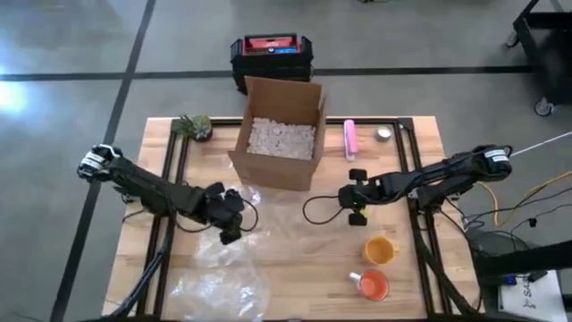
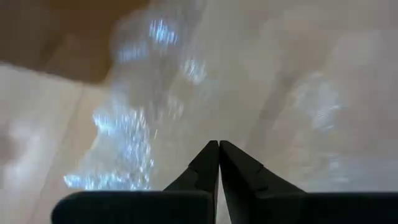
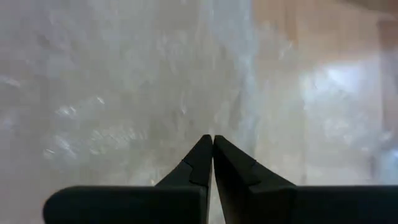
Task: Wrap mug
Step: Prepare the top transparent bubble wrap, then wrap the yellow mug with transparent bubble wrap
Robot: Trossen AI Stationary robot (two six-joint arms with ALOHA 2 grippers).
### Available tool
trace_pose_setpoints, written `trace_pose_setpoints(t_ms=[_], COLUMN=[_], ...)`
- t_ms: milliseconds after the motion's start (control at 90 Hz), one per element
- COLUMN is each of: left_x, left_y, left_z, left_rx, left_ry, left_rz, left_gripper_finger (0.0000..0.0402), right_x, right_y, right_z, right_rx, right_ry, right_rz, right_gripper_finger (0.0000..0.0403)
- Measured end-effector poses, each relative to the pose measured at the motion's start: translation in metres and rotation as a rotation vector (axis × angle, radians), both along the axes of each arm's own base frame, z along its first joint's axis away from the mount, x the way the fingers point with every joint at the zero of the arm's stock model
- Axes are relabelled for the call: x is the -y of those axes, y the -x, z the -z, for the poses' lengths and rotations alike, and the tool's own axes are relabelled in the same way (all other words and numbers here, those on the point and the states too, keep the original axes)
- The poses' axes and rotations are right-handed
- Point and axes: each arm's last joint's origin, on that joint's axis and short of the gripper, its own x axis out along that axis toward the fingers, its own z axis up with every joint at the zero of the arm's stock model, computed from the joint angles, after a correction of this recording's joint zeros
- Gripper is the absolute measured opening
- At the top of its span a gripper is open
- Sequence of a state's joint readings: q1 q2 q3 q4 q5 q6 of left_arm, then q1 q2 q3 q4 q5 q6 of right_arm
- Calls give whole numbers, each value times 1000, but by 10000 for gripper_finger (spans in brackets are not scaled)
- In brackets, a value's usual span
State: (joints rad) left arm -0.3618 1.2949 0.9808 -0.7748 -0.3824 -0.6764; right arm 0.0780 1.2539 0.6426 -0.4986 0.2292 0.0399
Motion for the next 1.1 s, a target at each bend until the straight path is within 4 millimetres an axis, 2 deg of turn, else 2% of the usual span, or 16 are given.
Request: trace_pose_setpoints(t_ms=[89, 178, 289, 378, 456, 600, 678, 867, 967, 1033, 1100], left_x=[-1, 3, 7, 9, 13, 22, 25, 32, 38, 42, 46], left_y=[-12, -33, -59, -77, -100, -142, -163, -209, -233, -249, -264], left_z=[-15, -35, -46, -43, -48, -46, -39, -51, -44, -38, -33], left_rx=[176, 407, 544, 501, 530, 502, 452, 527, 517, 522, 528], left_ry=[-27, -34, -113, -174, -191, -273, -334, -363, -342, -320, -309], left_rz=[29, 122, 226, 262, 258, 287, 316, 339, 381, 419, 447], left_gripper_finger=[7, 23, 61, 100, 131, 162, 165, 144, 125, 114, 104], right_x=[0, 1, 2, 2, -2, -9, -12, -14, -13, -11, -11], right_y=[3, 8, 16, 19, 22, 23, 24, 41, 50, 60, 64], right_z=[-15, -27, -39, -48, -54, -63, -65, -75, -87, -88, -95], right_rx=[71, 131, 181, 234, 271, 340, 346, 287, 312, 279, 329], right_ry=[-3, -5, -11, -34, -105, -209, -213, -240, -258, -268, -284], right_rz=[-9, -10, -4, 20, -3, -64, -86, -64, -44, -15, -2], right_gripper_finger=[0, 0, 0, 0, 0, 0, 0, 0, 0, 0, 0])
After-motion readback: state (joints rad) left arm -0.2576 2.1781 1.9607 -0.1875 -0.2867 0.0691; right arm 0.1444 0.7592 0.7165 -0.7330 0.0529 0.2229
